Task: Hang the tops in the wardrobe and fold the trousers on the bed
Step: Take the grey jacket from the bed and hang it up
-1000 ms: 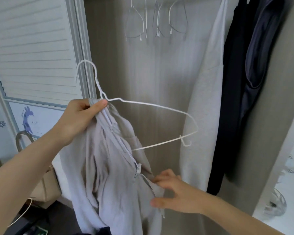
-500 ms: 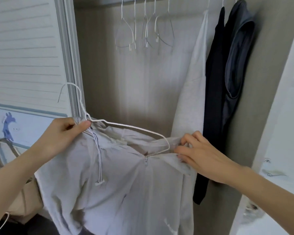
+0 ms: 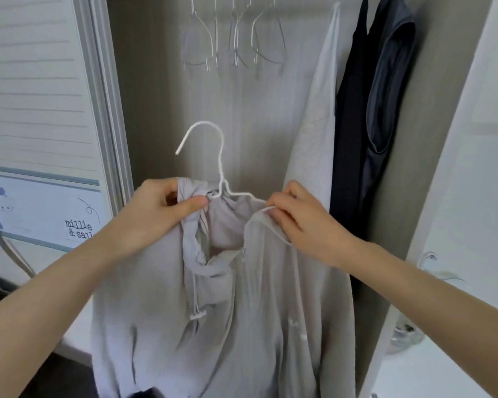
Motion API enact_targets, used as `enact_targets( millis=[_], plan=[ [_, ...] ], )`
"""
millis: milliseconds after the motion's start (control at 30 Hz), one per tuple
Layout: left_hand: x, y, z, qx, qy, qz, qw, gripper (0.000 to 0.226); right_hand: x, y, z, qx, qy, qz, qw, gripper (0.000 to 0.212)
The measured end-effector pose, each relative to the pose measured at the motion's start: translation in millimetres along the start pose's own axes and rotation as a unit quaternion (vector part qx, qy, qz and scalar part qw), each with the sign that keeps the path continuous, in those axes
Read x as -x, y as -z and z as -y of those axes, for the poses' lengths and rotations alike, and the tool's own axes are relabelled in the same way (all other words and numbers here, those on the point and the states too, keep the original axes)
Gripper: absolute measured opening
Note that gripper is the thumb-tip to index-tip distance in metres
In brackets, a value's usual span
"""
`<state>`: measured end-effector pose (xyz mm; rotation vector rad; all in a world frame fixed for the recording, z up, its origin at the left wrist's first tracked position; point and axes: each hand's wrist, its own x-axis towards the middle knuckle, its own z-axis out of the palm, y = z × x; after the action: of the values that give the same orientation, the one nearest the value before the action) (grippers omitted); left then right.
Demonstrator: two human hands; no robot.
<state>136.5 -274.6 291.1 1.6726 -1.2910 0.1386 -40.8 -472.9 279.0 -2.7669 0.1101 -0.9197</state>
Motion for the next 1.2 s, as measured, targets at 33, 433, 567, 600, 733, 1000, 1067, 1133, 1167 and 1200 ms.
enact_targets(
  millis=[33, 433, 567, 600, 733, 1000, 1067, 1133, 1167, 1200],
  plan=[
    [1.3, 6.9, 4.2, -0.022, -0.007, 0.005, 1.000, 0.024, 0.5, 6.6, -5.0, -0.010, -0.003, -0.027, 1.000, 0.016],
    [-29.7, 47.2, 32.1, -0.081, 0.050, -0.179, 0.979, 0.044, -13.2, 61.8, 10.0, -0.051, 0.139, -0.126, 0.981, 0.036],
    [-31.3, 55.6, 32.4, -0.055, 0.047, -0.175, 0.982, 0.036, -27.3, 69.8, -9.6, -0.007, -0.071, -0.176, 0.982, 0.038],
    [-30.5, 56.2, 33.4, -0.043, 0.050, -0.174, 0.983, 0.034, -28.7, 67.6, -17.6, 0.011, -0.140, -0.093, 0.986, 0.044],
    [-30.5, 61.7, 30.8, -0.019, 0.053, -0.167, 0.984, 0.024, -30.9, 53.6, -27.5, -0.068, -0.163, 0.068, 0.982, 0.024],
    [-42.8, 55.2, 12.9, -0.176, -0.007, -0.066, 0.982, 0.046, -46.3, 29.7, -0.3, -0.127, -0.066, -0.006, 0.990, 0.035],
    [-45.5, 57.5, 12.7, -0.151, -0.012, -0.046, 0.987, 0.045, -45.6, 29.5, 1.7, -0.114, -0.060, -0.032, 0.991, 0.036],
    [-45.1, 57.5, 13.0, -0.135, -0.020, -0.014, 0.990, 0.044, -43.0, 28.4, 2.1, -0.100, -0.043, -0.039, 0.993, 0.037],
    [-45.8, 56.2, 13.7, -0.135, -0.028, -0.007, 0.990, 0.042, -41.7, 28.5, 2.2, -0.097, -0.035, -0.040, 0.994, 0.037],
    [-48.4, 55.7, 15.1, -0.131, -0.035, -0.008, 0.991, 0.039, -40.9, 29.7, 1.0, -0.092, -0.030, -0.043, 0.994, 0.035]
  ],
)
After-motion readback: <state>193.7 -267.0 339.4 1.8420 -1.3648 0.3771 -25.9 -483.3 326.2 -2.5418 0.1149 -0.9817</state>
